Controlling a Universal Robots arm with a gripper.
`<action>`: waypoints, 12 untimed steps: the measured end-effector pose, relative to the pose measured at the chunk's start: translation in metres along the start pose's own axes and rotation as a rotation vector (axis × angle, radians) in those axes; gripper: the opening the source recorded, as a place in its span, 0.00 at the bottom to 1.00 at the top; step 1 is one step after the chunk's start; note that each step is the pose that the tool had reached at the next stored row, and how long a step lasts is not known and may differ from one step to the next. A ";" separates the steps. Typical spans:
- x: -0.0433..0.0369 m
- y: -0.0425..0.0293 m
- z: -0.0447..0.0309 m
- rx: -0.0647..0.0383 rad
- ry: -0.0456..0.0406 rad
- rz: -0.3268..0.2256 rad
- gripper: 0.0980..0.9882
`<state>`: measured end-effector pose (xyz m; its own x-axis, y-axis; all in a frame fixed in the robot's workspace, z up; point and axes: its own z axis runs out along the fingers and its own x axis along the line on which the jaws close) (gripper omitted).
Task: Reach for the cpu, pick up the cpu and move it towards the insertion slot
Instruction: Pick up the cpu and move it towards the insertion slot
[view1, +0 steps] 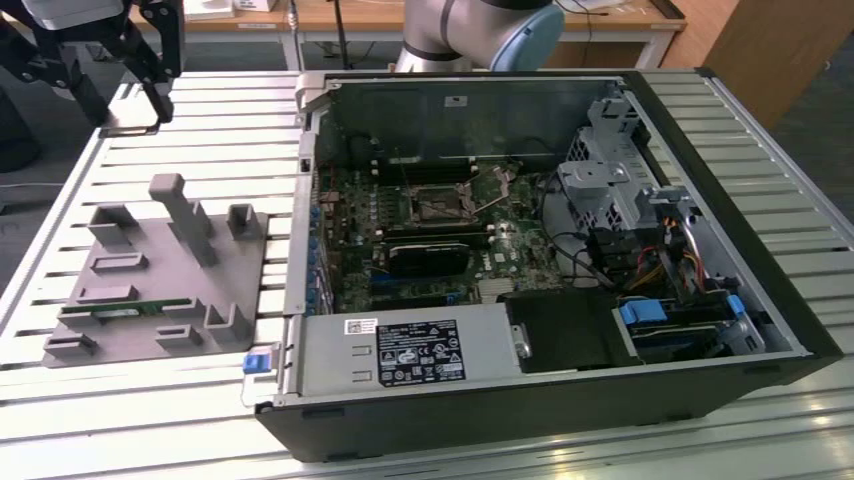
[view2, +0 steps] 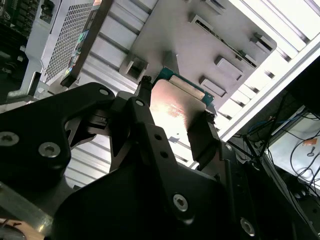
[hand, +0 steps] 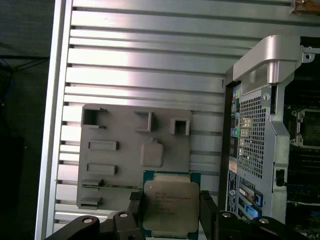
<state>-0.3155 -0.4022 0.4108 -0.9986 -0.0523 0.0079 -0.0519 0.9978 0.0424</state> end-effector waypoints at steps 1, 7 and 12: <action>-0.0012 0.0000 0.0000 0.000 -0.0001 0.000 0.50; -0.0088 -0.0003 0.0000 0.000 -0.0001 0.000 0.50; -0.0233 -0.0006 -0.0002 0.000 -0.0001 0.000 0.50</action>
<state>-0.2922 -0.4015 0.4107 -0.9986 -0.0523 0.0077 -0.0519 0.9977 0.0425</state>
